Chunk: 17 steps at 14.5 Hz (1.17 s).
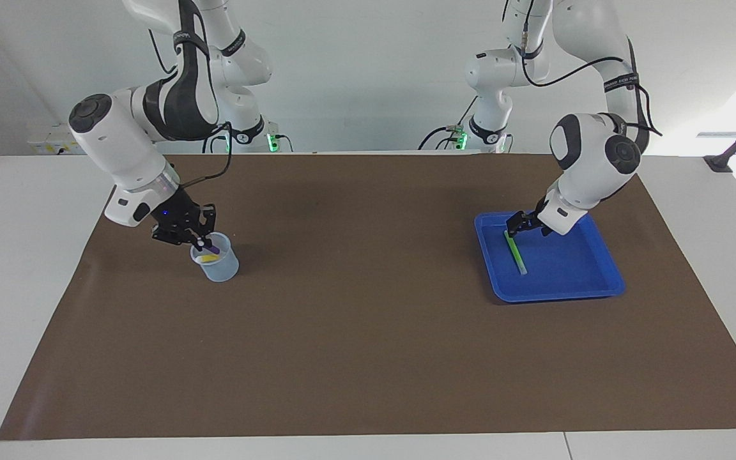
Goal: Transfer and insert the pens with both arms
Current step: 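Insert the purple pen into the white cup while the left gripper returns, then grasp the green pen with the left gripper while the right gripper returns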
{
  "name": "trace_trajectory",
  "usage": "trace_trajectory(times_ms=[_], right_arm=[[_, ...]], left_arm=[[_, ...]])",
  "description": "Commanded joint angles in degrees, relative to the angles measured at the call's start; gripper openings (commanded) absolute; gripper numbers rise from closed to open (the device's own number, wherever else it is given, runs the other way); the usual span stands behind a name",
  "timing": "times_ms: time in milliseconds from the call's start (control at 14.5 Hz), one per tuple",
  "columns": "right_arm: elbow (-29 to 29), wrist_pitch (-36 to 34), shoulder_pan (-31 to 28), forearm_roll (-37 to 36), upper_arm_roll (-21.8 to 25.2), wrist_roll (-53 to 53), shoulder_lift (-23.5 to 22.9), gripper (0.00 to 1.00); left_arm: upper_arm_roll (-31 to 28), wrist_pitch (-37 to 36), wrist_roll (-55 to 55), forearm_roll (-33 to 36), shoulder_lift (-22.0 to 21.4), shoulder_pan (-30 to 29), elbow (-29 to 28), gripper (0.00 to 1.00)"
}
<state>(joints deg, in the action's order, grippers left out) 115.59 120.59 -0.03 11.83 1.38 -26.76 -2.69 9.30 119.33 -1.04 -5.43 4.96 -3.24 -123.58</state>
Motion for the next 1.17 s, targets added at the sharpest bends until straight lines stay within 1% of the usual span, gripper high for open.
trace_trajectory(times_ms=[0,69,138,206,275,344,413,550,688,826,963,1032,1101], right_arm=[[3.32,2.01,-0.76,-1.9,-0.59,-2.24,2.33,0.0],[3.59,2.19,-0.76,-2.08,-0.59,-2.33,2.51,0.0],[3.59,1.5,-0.68,-2.17,-0.59,-2.33,2.51,0.21],[3.59,1.23,-0.68,-2.17,-0.59,-2.42,2.51,0.45],[3.24,1.05,-0.76,-2.08,-0.68,-2.42,2.51,0.66],[2.63,0.36,-0.85,-2.08,-0.68,-2.51,2.42,0.95],[1.14,-0.87,-0.77,-2.08,-0.76,-2.42,2.25,1.0],[-2.11,-3.86,-0.15,-1.12,-0.85,-1.72,1.9,1.0],[-5.18,-5.62,0.2,0.2,-1.99,-1.19,1.9,1.0],[-7.39,-8.78,0.73,6.15,-3.05,2.13,1.72,1.0],[-8.44,-9.49,2.74,12.92,-3.66,8.71,1.81,1.0],[-9.23,-9.67,4.23,15.13,-3.75,14.22,1.81,1.0],[-9.68,-9.58,6.07,16.8,-3.75,20.02,1.81,1.0]], left_arm=[[-0.16,3.44,1.13,2.35,1.53,0.77,-1.31,1.0],[-0.16,4.41,1.13,2.62,2.24,1.21,-1.31,0.99],[-0.16,4.85,1.13,2.97,3.03,1.3,-1.22,0.99],[-0.16,5.73,1.05,3.14,3.56,1.65,-1.22,0.97],[-0.16,6.26,0.96,3.15,4.17,1.74,-1.22,0.95],[-0.16,6.7,0.96,3.15,4.52,1.83,-1.22,0.92],[-0.16,7.05,0.96,3.32,4.62,1.92,-1.22,0.89],[-0.16,7.32,0.96,3.32,4.79,1.92,-1.22,0.84],[-0.24,8.1,0.96,3.32,5.32,1.92,-1.22,0.78],[-0.16,8.11,0.43,4.54,6.89,2.0,-0.52,0.73],[-0.16,7.93,0.08,5.25,7.08,2.0,-0.35,0.63],[-0.24,7.5,0.08,5.26,7.08,2.09,0.09,0.55],[-0.24,7.06,0.08,5.34,7.16,2.01,0.53,0.44]])
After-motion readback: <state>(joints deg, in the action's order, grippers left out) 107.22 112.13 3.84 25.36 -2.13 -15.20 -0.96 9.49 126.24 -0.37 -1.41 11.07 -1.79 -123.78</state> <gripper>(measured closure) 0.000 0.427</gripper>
